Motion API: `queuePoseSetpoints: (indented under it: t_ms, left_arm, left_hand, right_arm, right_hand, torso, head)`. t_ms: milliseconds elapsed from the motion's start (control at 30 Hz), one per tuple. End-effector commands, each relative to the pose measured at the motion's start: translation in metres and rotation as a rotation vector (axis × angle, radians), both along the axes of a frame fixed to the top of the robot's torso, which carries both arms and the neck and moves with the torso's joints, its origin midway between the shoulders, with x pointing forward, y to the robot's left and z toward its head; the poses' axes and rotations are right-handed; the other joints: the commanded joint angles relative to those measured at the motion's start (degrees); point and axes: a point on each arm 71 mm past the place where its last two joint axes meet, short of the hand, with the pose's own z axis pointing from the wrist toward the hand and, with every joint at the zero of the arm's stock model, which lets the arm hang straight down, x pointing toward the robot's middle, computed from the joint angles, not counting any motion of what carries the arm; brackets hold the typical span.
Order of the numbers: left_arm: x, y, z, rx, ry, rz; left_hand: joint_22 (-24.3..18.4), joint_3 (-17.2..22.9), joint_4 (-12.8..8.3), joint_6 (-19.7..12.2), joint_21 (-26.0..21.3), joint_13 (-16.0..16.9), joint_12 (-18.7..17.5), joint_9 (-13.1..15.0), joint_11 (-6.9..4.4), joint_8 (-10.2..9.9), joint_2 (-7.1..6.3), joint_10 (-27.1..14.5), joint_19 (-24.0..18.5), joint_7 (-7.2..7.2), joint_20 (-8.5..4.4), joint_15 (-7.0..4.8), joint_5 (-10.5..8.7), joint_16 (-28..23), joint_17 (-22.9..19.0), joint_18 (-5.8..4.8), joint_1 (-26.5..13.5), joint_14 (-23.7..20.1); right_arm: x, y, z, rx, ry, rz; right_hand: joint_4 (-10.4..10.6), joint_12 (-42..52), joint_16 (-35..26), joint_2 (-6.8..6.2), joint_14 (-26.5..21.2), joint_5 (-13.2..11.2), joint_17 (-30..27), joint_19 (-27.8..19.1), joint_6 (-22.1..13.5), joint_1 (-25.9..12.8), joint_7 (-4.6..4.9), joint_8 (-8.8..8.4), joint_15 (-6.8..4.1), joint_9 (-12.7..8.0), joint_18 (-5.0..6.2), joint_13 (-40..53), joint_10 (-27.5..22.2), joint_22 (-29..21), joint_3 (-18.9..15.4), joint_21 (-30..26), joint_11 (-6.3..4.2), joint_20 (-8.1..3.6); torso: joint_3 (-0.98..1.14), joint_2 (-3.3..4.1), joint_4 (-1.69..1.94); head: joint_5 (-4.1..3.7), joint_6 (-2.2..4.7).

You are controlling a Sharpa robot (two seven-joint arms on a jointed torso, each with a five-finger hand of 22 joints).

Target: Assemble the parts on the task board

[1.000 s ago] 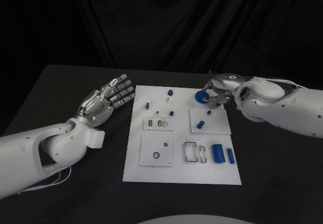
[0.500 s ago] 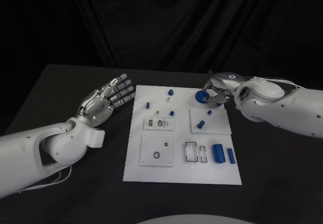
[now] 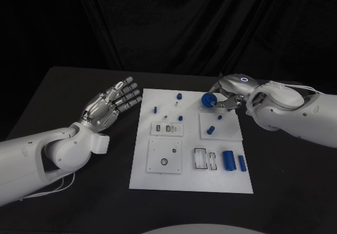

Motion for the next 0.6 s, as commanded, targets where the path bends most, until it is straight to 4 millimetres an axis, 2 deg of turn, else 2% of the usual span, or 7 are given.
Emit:
queuePoseSetpoints:
  t_ms: [33, 133, 267, 367, 467, 600]
  left_arm:
    - [-0.002, 0.001, 0.007, -0.072, -0.087, 0.020]
    - [-0.001, 0.000, 0.007, -0.072, -0.086, 0.017]
    - [-0.001, -0.002, 0.007, -0.073, -0.084, 0.012]
    - [-0.001, -0.002, 0.007, -0.073, -0.084, 0.011]
    - [0.000, -0.001, 0.007, -0.073, -0.085, 0.011]
    - [0.000, -0.003, 0.007, -0.076, -0.085, 0.006]
  left_hand:
    - [0.04, 0.45, 0.04, 0.43, 0.21, 0.10, 0.31, 0.11, 0.41, 0.33, -0.09, 0.16, 0.45, 0.06, -0.07, 0.32, 0.38, 0.44, 0.11, -1.00, -0.43, -0.04]
    - [0.04, 0.59, -0.04, 0.47, 0.22, 0.17, 0.57, 0.11, 0.62, 0.34, -0.13, 0.47, 0.46, 0.11, -0.07, 0.33, 0.38, 0.49, 0.12, -1.03, -0.53, -0.04]
    - [0.04, 0.70, -0.11, 0.51, 0.21, 0.23, 0.83, 0.11, 0.82, 0.34, -0.16, 0.79, 0.45, 0.14, -0.09, 0.33, 0.40, 0.56, 0.12, -1.05, -0.62, -0.03]
    - [0.05, 0.84, -0.19, 0.53, 0.22, 0.28, 1.10, 0.11, 1.11, 0.34, -0.20, 1.10, 0.49, 0.15, -0.08, 0.32, 0.41, 0.67, 0.13, -1.08, -0.74, -0.01]
    - [0.04, 0.97, -0.27, 0.50, 0.21, 0.34, 1.41, 0.09, 1.47, 0.32, -0.25, 1.45, 0.47, 0.10, -0.09, 0.30, 0.41, 0.71, 0.13, -1.09, -0.88, -0.03]
    - [0.04, 1.11, -0.34, 0.51, 0.20, 0.39, 1.71, 0.09, 1.76, 0.30, -0.27, 1.77, 0.46, 0.04, -0.09, 0.29, 0.41, 0.82, 0.14, -1.09, -1.01, -0.01]
  right_arm:
    - [-0.004, 0.011, 0.010, 0.019, -0.052, 0.031]
    - [-0.006, 0.024, 0.013, 0.021, -0.051, 0.062]
    - [-0.006, 0.039, 0.015, 0.015, -0.044, 0.093]
    - [-0.004, 0.048, 0.015, 0.012, -0.044, 0.111]
    - [-0.001, 0.059, 0.013, 0.009, -0.043, 0.130]
    - [0.003, 0.073, 0.008, -0.001, -0.032, 0.145]
  right_hand:
    - [0.26, 0.15, 0.14, 0.17, 5.91, -0.23, 15.08, 1.05, 5.09, -0.61, -3.45, 5.74, -0.09, 10.29, -0.56, 15.09, 6.08, 11.52, -0.05, 0.21, 0.13, -0.07]
    - [0.48, 0.15, 0.14, 0.19, 5.91, -0.85, 15.08, 1.21, 4.89, -0.90, -3.42, 5.68, -0.06, 10.64, -0.62, 15.09, 6.08, 11.63, 0.03, 0.39, 0.16, -0.06]
    - [0.61, 0.15, 0.14, 0.20, 5.91, -1.33, 15.08, 1.20, 4.76, -1.05, -3.40, 5.64, -0.05, 10.90, -0.60, 15.09, 6.08, 11.63, 0.11, 0.35, 0.17, -0.04]
    - [0.77, 0.15, 0.14, 0.19, 5.91, -2.50, 15.08, 1.18, 4.60, -1.26, -3.40, 5.58, -0.03, 11.33, -0.59, 15.09, 6.08, 11.64, 0.20, 0.28, 0.19, -0.02]
    - [0.77, 0.15, 0.14, 0.18, 5.91, -2.58, 15.08, 1.18, 4.56, -1.25, -3.39, 5.55, -0.02, 11.35, -0.59, 15.09, 6.08, 11.65, 0.22, 0.28, 0.19, -0.02]
    - [0.69, 0.15, 0.14, 0.16, 5.91, -2.84, 15.08, 1.14, 4.30, -1.15, -3.35, 5.40, -0.02, 11.46, -0.57, 15.09, 6.08, 11.62, 0.32, 0.20, 0.21, -0.01]
  torso:
    - [0.03, -0.06, -0.07]
    - [-0.06, -0.04, 0.01]
    - [0.01, -0.01, -0.09]
    - [-0.01, -0.02, -0.09]
    - [-0.01, -0.08, -0.16]
    - [-0.01, -0.03, 0.05]
  head:
    - [-0.02, 0.04]
    - [-0.17, 0.07]
    - [-0.10, 0.05]
    - [-0.08, -0.08]
    - [-0.09, -0.27]
    - [-0.36, -0.35]
